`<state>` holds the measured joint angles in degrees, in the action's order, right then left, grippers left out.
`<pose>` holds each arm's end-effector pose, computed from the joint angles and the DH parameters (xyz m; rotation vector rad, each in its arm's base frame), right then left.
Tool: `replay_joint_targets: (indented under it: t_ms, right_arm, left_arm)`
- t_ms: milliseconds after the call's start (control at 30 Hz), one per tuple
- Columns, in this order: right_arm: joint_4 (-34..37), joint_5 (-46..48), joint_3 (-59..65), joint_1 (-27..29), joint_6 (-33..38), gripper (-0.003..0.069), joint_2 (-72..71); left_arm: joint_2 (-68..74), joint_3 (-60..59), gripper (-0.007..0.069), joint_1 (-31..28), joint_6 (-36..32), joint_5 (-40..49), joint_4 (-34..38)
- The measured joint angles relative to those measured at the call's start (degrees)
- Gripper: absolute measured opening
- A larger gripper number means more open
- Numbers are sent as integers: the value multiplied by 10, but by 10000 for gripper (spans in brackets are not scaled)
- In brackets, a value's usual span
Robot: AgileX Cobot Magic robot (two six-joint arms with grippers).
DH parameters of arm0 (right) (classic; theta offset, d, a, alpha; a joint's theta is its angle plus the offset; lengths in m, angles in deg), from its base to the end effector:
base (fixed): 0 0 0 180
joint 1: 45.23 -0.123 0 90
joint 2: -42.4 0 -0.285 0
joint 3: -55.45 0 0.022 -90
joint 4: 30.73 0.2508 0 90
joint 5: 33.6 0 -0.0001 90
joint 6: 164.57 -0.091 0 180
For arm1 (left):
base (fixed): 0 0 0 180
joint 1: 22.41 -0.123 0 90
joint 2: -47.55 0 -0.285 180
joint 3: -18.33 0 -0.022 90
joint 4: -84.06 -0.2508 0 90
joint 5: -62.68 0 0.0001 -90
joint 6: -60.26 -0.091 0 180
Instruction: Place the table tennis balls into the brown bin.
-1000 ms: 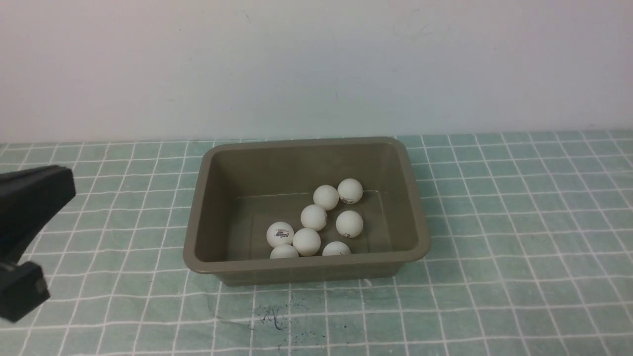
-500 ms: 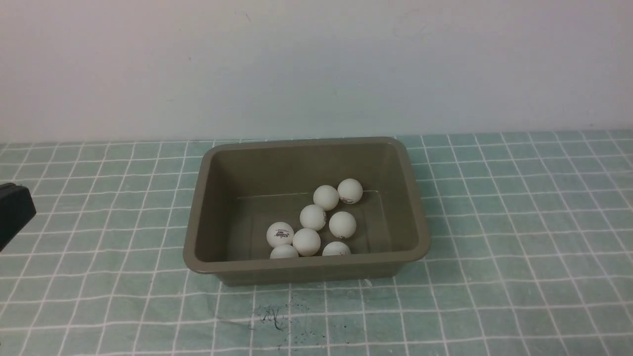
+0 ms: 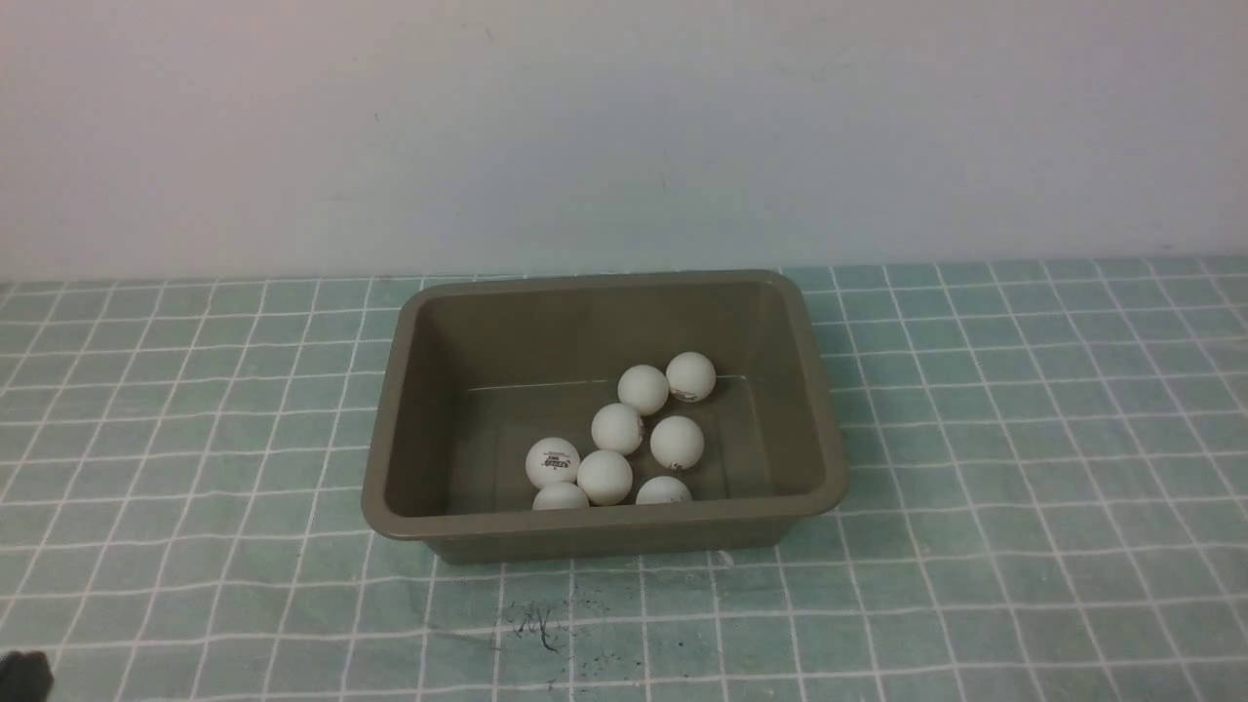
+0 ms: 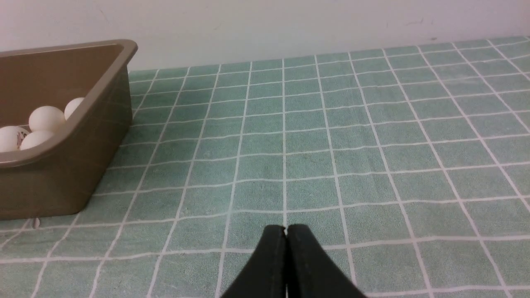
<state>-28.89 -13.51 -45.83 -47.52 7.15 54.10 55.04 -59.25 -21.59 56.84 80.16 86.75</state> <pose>0.0570 0.0033 0.1690 0.1226 1.9277 0.1541 0.0542 -0.0021 0.1838 0.0363 1.7891 -0.0122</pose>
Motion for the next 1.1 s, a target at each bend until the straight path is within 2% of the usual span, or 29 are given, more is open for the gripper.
replay_joint_targets:
  t_ms: [133,900,1100]
  right_arm:
    - [0,0,0,0,0,-10,0]
    - [0,0,0,0,0,-10,0]
    - [-7,2,0,7,12,-10,-39]
  left_arm:
    - [-3,-12,-5,2,-1,36,0]
    - [-3,-12,-5,2,-2,36,0]
    - [-3,-12,-5,2,-2,36,1]
